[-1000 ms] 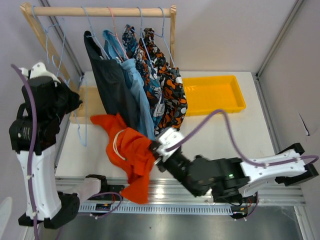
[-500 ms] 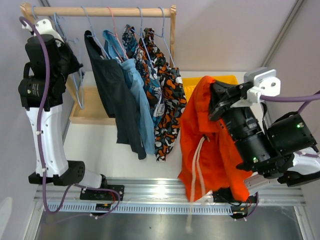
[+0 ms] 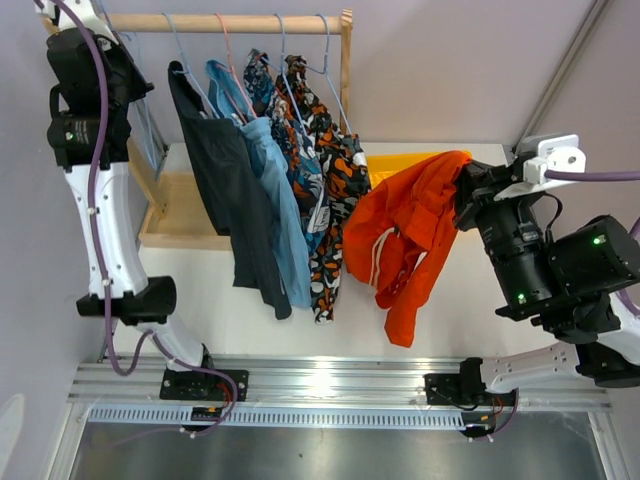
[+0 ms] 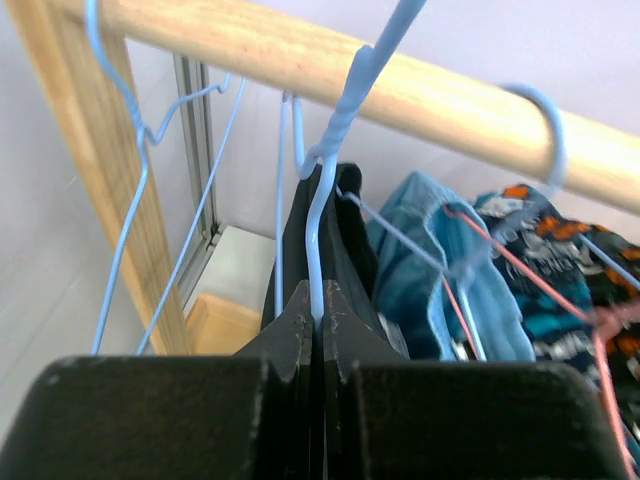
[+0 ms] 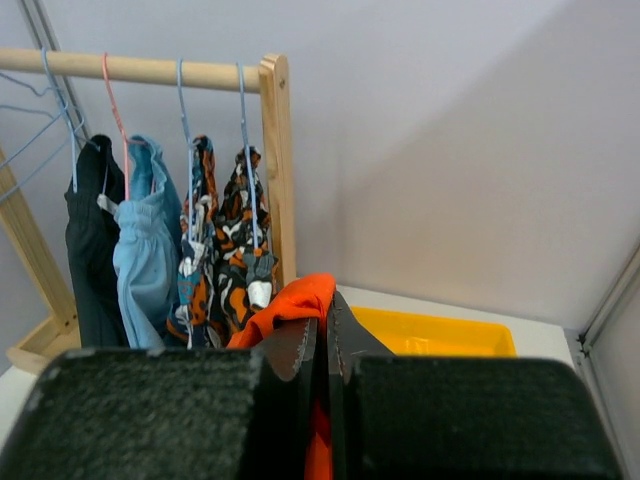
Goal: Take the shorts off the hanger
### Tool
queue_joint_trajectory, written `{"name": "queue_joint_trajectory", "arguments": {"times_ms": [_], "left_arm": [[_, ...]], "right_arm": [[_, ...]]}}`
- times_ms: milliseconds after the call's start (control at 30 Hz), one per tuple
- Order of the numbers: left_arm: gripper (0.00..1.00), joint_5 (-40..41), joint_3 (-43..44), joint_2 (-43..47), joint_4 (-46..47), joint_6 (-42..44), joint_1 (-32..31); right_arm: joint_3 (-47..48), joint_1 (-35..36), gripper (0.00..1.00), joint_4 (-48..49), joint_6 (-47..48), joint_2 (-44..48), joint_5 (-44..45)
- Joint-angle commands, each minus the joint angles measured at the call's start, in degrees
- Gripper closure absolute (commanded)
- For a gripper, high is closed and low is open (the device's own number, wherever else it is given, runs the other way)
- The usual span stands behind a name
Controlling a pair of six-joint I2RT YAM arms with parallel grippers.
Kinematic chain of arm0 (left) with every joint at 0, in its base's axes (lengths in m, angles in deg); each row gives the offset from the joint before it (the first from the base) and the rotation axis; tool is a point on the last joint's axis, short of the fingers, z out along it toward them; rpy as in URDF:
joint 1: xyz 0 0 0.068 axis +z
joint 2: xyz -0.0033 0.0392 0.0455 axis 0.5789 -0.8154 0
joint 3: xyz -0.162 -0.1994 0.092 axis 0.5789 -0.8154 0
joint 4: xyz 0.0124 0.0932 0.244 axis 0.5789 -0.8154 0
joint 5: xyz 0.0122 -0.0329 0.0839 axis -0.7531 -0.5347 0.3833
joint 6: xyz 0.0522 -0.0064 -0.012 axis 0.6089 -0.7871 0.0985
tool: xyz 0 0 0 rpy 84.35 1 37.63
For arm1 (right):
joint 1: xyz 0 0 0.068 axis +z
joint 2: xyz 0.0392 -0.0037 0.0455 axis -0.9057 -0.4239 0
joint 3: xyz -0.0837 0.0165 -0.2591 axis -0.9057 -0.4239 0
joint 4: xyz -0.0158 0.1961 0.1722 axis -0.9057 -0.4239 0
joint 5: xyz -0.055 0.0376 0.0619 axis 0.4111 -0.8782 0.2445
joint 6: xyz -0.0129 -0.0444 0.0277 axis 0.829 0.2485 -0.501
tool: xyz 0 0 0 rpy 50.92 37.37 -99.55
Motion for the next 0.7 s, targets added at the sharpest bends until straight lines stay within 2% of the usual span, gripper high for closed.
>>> {"name": "queue_joint_trajectory", "arguments": {"times_ms": [0,133,300,467,533,567,667], "left_arm": [[1.00,-4.6,5.6,-5.4,4.4,0.2,2.0],[1.00,-8.5,5.6,-9.0,6.6,-1.3,4.3],[1.00,-8.9,4.4,-10.4,5.6,-1.6,4.4],[0.99,-7.5,-4.0,-7.0,5.3,-1.4,4.4],[0.97,-7.1,-6.8,-5.6,5.3,-1.3,4.4],[0.90,-6.7,-7.0,-5.4,5.1,-1.6,4.4],[0.79,-6.4,-9.0,-4.0,4.9,-1.9,4.5]], "right_arm": [[-0.9,-0.4,1.00,-5.8,-7.5,1.4,-0.7],[-3.9,-0.5,1.00,-8.8,-10.3,2.4,-0.2],[-5.9,-1.0,1.00,-9.3,-11.7,3.0,0.1],[-6.3,-2.3,1.00,-9.3,-12.5,4.0,-1.0],[-6.3,-3.4,1.00,-9.2,-12.5,4.4,-1.6],[-6.3,-3.7,1.00,-9.2,-12.4,4.4,-1.7],[-5.7,-4.6,1.00,-9.4,-11.9,4.3,-2.1]]}}
